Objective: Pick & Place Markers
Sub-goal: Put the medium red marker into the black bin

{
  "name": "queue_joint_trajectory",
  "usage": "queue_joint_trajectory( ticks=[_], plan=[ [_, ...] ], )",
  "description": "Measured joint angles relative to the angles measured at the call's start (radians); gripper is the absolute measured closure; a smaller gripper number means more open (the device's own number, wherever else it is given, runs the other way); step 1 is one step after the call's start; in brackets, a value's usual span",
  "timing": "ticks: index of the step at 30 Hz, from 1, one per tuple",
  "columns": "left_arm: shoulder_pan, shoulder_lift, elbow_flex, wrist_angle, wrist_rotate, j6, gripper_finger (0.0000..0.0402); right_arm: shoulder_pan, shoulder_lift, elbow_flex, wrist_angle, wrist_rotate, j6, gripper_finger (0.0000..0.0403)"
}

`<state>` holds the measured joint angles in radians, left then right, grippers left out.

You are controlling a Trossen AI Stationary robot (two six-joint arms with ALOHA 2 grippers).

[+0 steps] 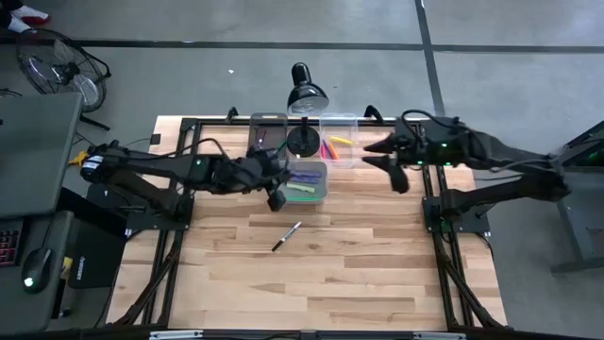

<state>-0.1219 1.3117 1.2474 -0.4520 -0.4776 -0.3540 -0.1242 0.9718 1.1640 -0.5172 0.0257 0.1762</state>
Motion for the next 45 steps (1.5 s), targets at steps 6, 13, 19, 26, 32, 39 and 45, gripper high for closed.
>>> queue_joint_trajectory(
  ticks=[6,13,19,26,32,39,45],
  plan=[
    [0.151,0.000,0.001,-0.105,0.038,-0.075,0.0371,0.013,-0.096,0.000,-0.198,0.042,0.096,0.0267],
    [0.411,0.000,0.001,-0.171,0.210,-0.080,0.0371,0.079,-0.102,-0.002,-0.231,0.103,0.113,0.0267],
    [0.623,0.028,0.000,-0.202,0.322,-0.080,0.0371,0.109,-0.087,-0.002,-0.235,0.190,0.141,0.0267],
    [0.827,0.152,0.000,-0.192,0.527,-0.074,0.0371,0.120,-0.066,-0.002,-0.241,0.283,0.187,0.0268],
    [0.930,0.309,-0.001,-0.194,0.695,-0.148,0.0371,0.120,-0.053,-0.002,-0.239,0.353,0.219,0.0268],
    [0.960,0.410,0.001,-0.183,0.734,-0.160,0.0371,0.120,-0.041,-0.002,-0.243,0.377,0.247,0.0268],
    [0.960,0.425,0.001,-0.185,0.731,-0.169,0.0371,0.120,-0.016,-0.001,-0.252,0.386,0.262,0.0268]
  ],
)
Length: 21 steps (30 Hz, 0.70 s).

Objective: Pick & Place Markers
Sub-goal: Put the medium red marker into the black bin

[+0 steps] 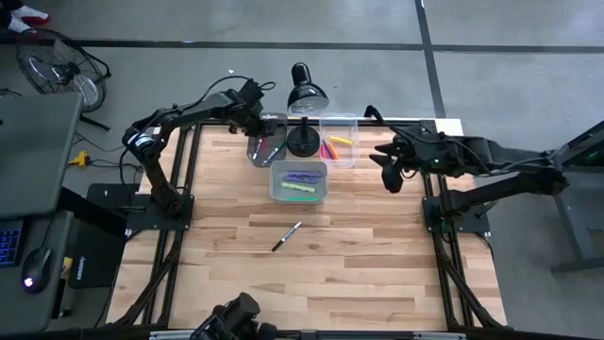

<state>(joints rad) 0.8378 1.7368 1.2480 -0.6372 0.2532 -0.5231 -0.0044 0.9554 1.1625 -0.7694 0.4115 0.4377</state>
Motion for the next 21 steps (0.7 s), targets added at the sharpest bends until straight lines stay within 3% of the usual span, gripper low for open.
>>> queue_joint_trajectory(
  ticks=[16,21],
  plan=[
    [-0.003,0.001,0.000,-0.018,-0.001,-0.076,0.0370,0.000,0.068,0.000,-0.001,0.001,0.000,0.0268],
    [-0.003,0.001,0.000,-0.031,-0.001,-0.077,0.0339,0.000,0.064,0.000,-0.002,0.000,0.000,0.0268]
  ],
)
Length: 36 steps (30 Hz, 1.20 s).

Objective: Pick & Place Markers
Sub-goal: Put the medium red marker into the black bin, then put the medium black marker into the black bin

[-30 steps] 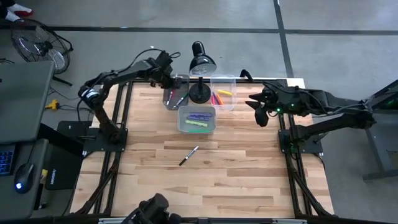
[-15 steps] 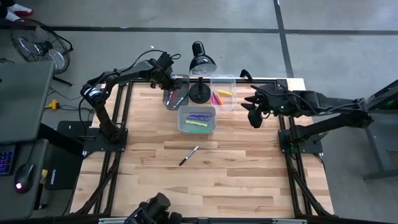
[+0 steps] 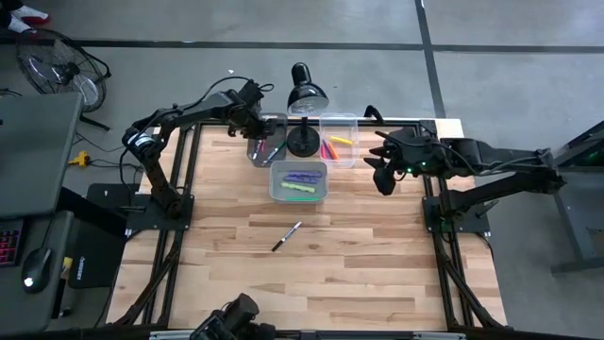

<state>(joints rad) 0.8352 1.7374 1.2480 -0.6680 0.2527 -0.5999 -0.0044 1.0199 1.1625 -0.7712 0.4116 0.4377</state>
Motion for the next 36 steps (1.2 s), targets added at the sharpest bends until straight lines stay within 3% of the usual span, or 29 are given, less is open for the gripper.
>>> queue_joint_trajectory(
  ticks=[5,17,23,36],
  plan=[
    [-0.003,0.000,0.000,-0.017,0.000,0.018,0.0307,0.000,0.000,0.000,-0.003,-0.002,0.000,0.0268],
    [-0.031,0.000,0.064,-0.085,0.006,0.135,0.0301,0.000,0.000,0.001,-0.050,-0.048,0.001,0.0268],
    [-0.113,-0.036,0.146,-0.185,-0.081,0.184,0.0300,0.001,-0.007,0.001,-0.064,-0.050,0.006,0.0268],
    [-0.375,-0.199,0.147,-0.362,-0.273,0.097,0.0300,0.071,-0.098,0.001,-0.097,0.006,0.010,0.0268]
  ],
)
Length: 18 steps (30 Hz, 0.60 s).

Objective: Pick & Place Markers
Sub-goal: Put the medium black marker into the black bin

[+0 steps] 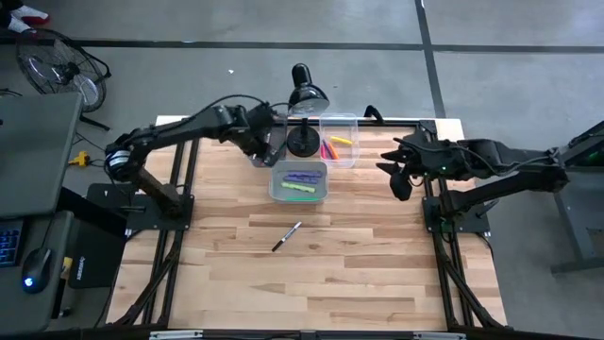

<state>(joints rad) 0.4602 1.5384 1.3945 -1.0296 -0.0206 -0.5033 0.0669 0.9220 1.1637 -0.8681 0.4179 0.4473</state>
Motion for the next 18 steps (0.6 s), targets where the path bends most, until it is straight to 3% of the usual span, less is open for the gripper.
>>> queue_joint_trajectory(
  ticks=[6,11,18],
  plan=[
    [-0.130,-0.046,-0.001,-0.088,-0.095,-0.099,0.0300,0.048,-0.001,0.000,-0.058,0.001,0.040,0.0268],
    [-0.264,-0.044,0.000,-0.133,-0.104,-0.187,0.0300,0.095,-0.006,0.000,-0.067,0.023,0.047,0.0268],
    [-0.481,-0.002,0.000,-0.081,-0.167,-0.354,0.0300,0.154,-0.019,0.000,-0.092,0.050,0.073,0.0268]
  ],
)
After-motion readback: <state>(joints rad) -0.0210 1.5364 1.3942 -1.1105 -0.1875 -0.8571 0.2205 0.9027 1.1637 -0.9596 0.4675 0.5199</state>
